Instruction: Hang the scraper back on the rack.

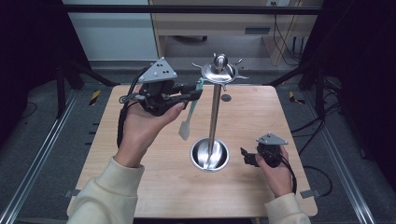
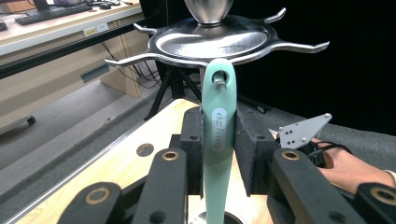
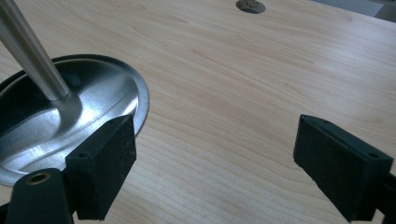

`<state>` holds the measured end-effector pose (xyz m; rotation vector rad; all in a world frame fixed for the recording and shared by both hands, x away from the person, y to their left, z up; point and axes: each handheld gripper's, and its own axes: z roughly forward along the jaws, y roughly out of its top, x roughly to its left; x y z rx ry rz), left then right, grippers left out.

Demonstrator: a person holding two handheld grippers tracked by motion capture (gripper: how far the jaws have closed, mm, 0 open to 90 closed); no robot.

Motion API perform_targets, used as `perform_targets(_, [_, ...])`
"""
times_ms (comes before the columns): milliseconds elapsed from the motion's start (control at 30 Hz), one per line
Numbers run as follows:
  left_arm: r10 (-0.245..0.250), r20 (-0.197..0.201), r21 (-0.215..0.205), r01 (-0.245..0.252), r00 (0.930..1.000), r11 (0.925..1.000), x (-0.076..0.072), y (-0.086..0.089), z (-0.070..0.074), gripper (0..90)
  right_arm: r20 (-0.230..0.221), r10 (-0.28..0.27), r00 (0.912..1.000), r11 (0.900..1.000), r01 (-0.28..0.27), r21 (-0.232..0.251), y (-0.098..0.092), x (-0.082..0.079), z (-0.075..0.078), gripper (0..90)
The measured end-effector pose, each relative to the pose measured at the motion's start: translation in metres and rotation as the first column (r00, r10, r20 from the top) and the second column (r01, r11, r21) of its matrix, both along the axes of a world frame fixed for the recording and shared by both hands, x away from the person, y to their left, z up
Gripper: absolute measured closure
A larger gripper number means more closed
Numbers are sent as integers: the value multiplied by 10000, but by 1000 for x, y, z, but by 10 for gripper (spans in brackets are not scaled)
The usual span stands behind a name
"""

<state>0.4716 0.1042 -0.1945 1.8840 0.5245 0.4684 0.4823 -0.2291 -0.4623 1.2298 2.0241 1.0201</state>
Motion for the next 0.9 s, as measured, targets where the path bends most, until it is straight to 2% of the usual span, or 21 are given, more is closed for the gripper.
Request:
perform_targets(233, [-1, 67, 56, 1, 10000, 10000, 1, -2, -1, 737, 53, 24, 10000, 10000, -24, -65, -1, 0, 0, 134])
perform_targets(433, [-6, 29, -130, 6, 10000, 9999, 1, -1, -3, 737, 24, -65, 10000, 10000, 65, 17, -2, -1, 0, 134])
perform_targets(900, [64, 81, -131, -63, 9999, 9999, 1, -2, -3, 736, 30, -35, 10000, 10000, 35, 8, 0, 0, 0, 129])
